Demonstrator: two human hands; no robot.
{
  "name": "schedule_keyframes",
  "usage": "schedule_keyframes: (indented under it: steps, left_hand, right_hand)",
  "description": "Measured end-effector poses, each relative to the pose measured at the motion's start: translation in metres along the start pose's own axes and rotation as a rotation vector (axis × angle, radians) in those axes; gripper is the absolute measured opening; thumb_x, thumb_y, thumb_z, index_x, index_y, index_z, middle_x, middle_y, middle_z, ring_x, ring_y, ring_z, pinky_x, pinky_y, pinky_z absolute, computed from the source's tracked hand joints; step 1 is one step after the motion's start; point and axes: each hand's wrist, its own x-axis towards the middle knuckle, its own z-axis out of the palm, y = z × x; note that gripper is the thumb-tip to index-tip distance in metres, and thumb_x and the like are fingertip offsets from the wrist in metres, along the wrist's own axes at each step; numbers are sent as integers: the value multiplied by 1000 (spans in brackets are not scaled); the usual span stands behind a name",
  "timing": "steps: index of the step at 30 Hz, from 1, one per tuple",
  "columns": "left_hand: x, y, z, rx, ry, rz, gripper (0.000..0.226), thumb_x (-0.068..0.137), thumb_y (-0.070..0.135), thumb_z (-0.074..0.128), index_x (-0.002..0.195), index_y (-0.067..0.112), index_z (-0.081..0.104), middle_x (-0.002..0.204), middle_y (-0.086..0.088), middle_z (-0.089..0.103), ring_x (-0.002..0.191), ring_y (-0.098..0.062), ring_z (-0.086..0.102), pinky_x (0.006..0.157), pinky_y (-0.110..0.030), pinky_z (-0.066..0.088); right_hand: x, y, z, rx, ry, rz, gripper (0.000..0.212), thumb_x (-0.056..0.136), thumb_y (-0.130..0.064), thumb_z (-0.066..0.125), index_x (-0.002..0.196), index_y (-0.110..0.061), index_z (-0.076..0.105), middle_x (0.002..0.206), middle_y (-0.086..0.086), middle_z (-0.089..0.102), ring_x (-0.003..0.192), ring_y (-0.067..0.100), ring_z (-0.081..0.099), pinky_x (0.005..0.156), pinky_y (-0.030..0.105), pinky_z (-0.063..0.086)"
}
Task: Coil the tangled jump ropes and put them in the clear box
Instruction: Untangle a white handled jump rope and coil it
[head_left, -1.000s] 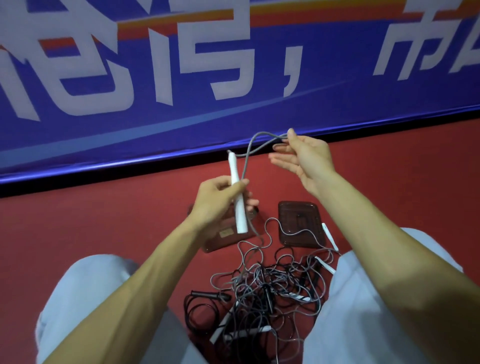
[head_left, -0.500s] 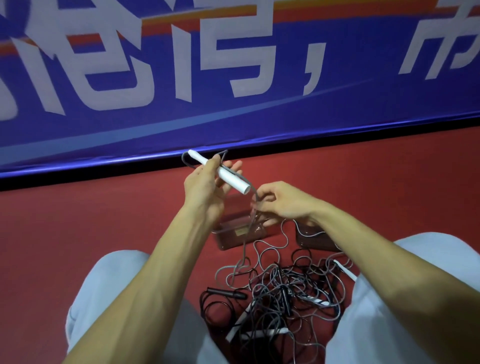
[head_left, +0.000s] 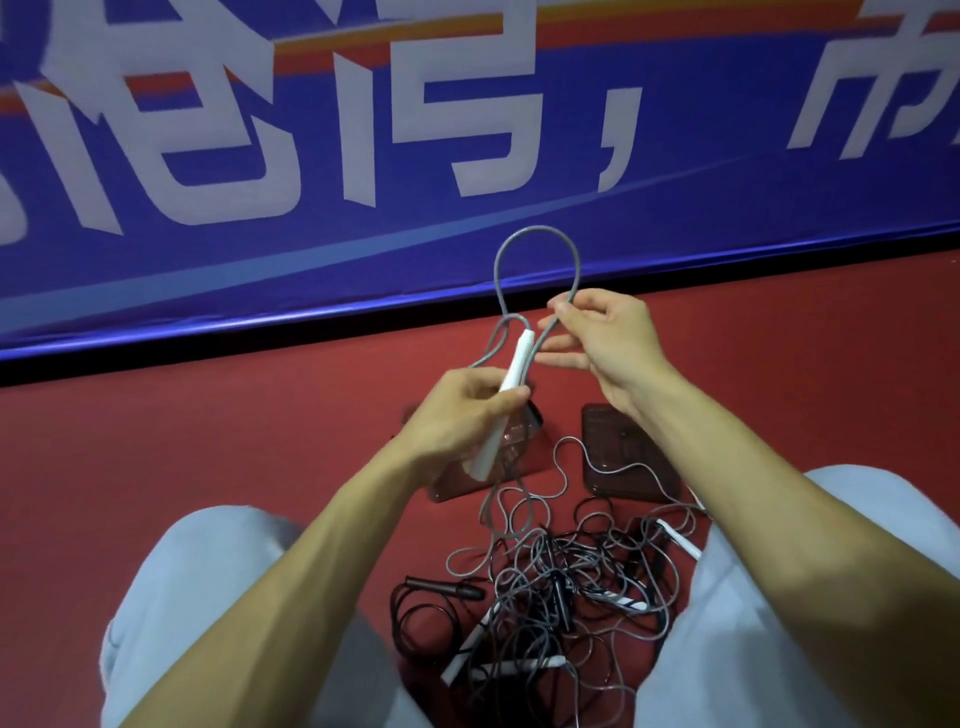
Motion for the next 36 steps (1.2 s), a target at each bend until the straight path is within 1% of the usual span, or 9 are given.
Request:
schedule_keyframes:
  steps: [4, 9, 15, 20, 24, 26, 29, 34, 36]
  left_hand:
    - [-1, 1, 12, -72, -85, -19, 18, 98, 13, 55, 99, -4, 60, 84, -19, 60, 68, -26, 54, 55, -28, 43]
    - [0, 7, 21, -385, 39, -83, 14, 100, 8, 49, 90, 0, 53, 77, -16, 65, 63, -23, 70, 54, -29, 58]
    - [9, 16, 7, -700, 250, -51, 15, 98, 7, 52, 90, -4, 57, 74, -13, 71, 71, -28, 73, 64, -33, 61]
    - [10, 19, -9, -826, 306, -3, 14, 98, 5, 50, 87, -2, 56, 79, -15, 72, 80, -34, 73, 73, -36, 61]
    - [10, 17, -14, -768, 292, 33, 10, 98, 6, 51, 90, 1, 56, 84, -13, 74, 85, -33, 73, 73, -35, 61]
    - [11, 14, -16, -680, 319, 70, 9, 98, 9, 53, 93, 4, 58, 91, -13, 73, 88, -27, 73, 70, -33, 60]
    - [15, 7, -17, -528, 325, 73, 12, 98, 15, 54, 95, 7, 62, 97, -12, 73, 87, -23, 71, 75, -37, 58]
    - [15, -4, -4, -336, 120, -54, 9, 96, 16, 58, 95, 9, 63, 91, -13, 72, 93, -35, 67, 88, -50, 54]
    - [12, -3, 1, -244, 37, -27, 15, 95, 14, 60, 101, 1, 63, 83, -11, 66, 83, -28, 65, 88, -52, 54]
  right_hand:
    - [4, -4, -11, 139, 71, 44, 12, 97, -5, 52, 102, 3, 59, 82, 14, 64, 54, 14, 68, 52, 25, 56]
    - [6, 2, -22, 157, 67, 98, 14, 98, -5, 50, 106, 4, 58, 87, 15, 62, 67, 22, 68, 59, 27, 59]
    - [-2, 16, -24, -292, -201, 259, 25, 93, 5, 50, 111, -4, 63, 90, 10, 71, 70, 15, 65, 68, 25, 57]
    - [-13, 22, -14, -242, -500, 333, 17, 96, -6, 52, 100, -11, 68, 93, 10, 64, 79, 17, 53, 71, 23, 44]
    - [-18, 23, -5, -173, -568, 362, 17, 97, -15, 53, 82, -13, 58, 83, 10, 65, 74, 19, 65, 61, 23, 50]
    - [-19, 23, -4, -149, -584, 381, 14, 98, -13, 51, 84, -11, 54, 82, 13, 67, 72, 24, 70, 52, 23, 52]
    - [-17, 20, -9, -125, -505, 312, 8, 97, -8, 52, 89, -8, 53, 79, 12, 68, 63, 21, 69, 54, 25, 54]
    - [-13, 8, -23, -62, -359, 274, 10, 94, -5, 55, 85, -6, 55, 73, 13, 67, 55, 19, 67, 44, 21, 52]
    - [-11, 6, -28, -76, -301, 274, 10, 93, -5, 57, 83, -6, 57, 72, 15, 66, 53, 19, 66, 41, 21, 51]
